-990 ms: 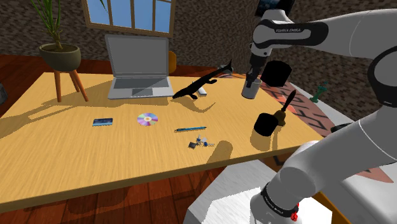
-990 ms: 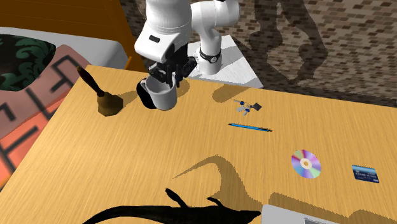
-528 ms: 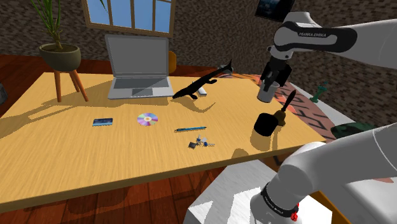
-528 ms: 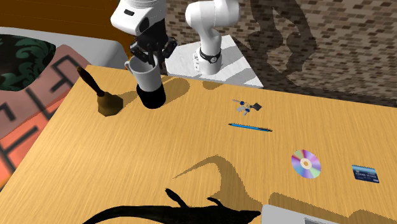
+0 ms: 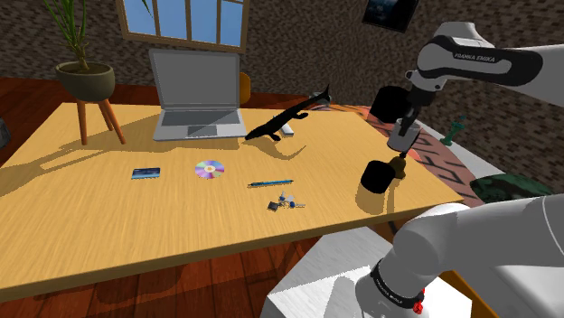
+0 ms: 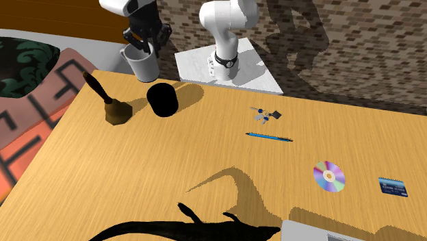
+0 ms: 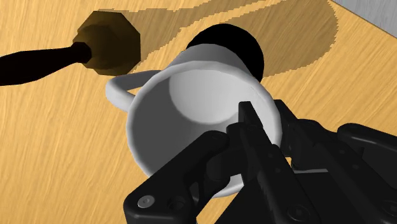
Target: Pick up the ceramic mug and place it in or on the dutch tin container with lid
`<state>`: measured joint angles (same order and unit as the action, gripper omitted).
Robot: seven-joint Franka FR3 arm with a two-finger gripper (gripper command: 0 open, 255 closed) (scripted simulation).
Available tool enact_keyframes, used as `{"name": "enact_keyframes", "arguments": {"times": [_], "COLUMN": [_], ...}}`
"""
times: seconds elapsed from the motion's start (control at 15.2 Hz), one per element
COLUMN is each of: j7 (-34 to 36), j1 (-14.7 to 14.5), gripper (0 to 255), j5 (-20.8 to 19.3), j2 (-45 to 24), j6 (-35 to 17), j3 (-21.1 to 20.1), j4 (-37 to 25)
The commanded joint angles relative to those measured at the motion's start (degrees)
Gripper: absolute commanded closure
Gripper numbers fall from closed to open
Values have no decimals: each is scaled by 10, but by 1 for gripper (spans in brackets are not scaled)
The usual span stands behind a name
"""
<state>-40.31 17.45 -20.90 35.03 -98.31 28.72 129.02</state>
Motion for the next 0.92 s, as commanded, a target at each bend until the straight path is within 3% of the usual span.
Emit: {"name": "enact_keyframes", "arguments": {"times": [0.0,0.86], "j7": [-1,11], "j1": [3,9], "gripper": [255,255], "j5": [-5,-25], "j2": [4,-3], "j6": [-13,-112], "j3": [4,31], "j4": [16,108]}}
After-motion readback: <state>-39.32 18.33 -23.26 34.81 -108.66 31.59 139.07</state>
